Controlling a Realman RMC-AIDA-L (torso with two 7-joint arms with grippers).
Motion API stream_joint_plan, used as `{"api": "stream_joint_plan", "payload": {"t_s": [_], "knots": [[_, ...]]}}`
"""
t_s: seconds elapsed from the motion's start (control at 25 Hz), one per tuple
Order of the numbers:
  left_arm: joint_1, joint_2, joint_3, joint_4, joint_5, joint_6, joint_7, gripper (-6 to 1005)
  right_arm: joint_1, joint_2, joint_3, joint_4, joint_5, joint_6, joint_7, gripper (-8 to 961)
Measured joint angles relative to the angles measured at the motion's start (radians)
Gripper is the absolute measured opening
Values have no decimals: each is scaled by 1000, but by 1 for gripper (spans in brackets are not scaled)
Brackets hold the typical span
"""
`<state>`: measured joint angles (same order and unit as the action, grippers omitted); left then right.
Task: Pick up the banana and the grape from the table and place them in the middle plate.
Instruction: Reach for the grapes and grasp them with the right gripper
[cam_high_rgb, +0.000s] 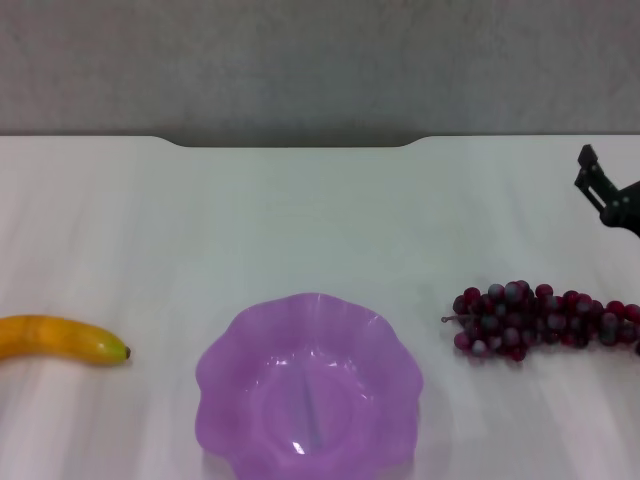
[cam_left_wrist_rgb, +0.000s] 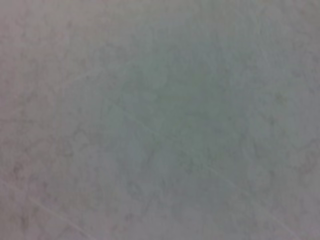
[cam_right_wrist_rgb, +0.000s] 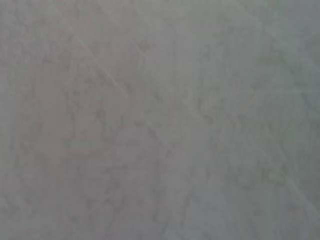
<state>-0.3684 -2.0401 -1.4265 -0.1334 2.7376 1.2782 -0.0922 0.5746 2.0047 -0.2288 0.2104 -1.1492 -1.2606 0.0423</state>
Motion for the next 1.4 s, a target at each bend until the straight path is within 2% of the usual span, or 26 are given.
{"api": "stream_joint_plan", "payload": {"t_s": [0.08, 0.24, 0.36, 0.64, 0.88, 1.12, 1.32, 1.4], "knots": [[3, 1, 0, 0, -2, 1, 1, 897, -13, -3, -2, -1, -33, -14, 37, 883], [11, 2, -1, 0, -3, 5, 1, 891, -45, -8, -4, -6, -110, -51, 117, 881], [12, 2, -1, 0, -4, 5, 2, 891, -58, -23, -15, -6, -130, -82, 165, 880], [12, 3, 0, 0, -1, 5, 3, 891, -67, -68, -123, -9, -132, -183, 258, 731], [13, 3, 0, 0, 0, 6, 4, 891, -67, -74, -138, -20, -133, -238, 257, 667], [16, 5, 0, 1, 1, 6, 6, 891, -62, -102, -181, -23, -133, -273, 271, 616], [17, 6, 0, 2, 2, 6, 31, 891, -58, -124, -206, -73, -133, -321, 342, 617], [17, 6, 0, 1, 2, 6, 41, 891, -57, -120, -216, -141, -133, -312, 398, 617]]}}
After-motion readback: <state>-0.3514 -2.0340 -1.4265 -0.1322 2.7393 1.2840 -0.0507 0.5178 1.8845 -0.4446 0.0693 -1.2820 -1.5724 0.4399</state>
